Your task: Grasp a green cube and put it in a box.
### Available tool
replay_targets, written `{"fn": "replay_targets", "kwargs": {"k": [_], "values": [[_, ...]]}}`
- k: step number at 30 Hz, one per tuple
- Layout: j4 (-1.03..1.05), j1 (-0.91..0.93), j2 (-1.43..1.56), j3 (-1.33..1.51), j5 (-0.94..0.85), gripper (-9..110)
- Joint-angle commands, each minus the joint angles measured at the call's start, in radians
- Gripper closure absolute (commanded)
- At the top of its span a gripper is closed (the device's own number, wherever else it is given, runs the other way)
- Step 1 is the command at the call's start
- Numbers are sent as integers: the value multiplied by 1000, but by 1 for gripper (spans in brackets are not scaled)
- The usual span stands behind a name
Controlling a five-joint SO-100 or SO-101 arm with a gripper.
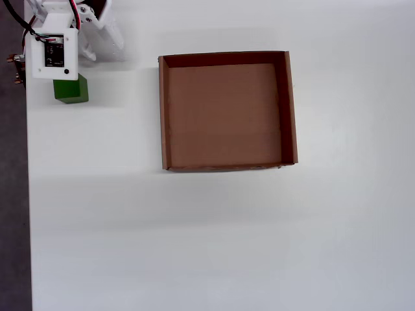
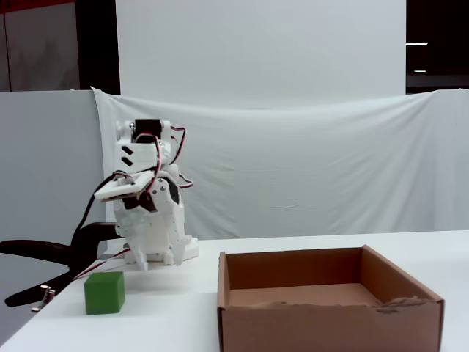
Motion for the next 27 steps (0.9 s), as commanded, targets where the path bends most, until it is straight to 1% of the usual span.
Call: {"fn": "replay_targets", "kwargs": {"k": [1, 20, 27], "values": [[6, -8, 8, -5, 2, 82], [5, -6, 8, -5, 2, 80], [-2, -52, 9, -5, -5, 77]]}}
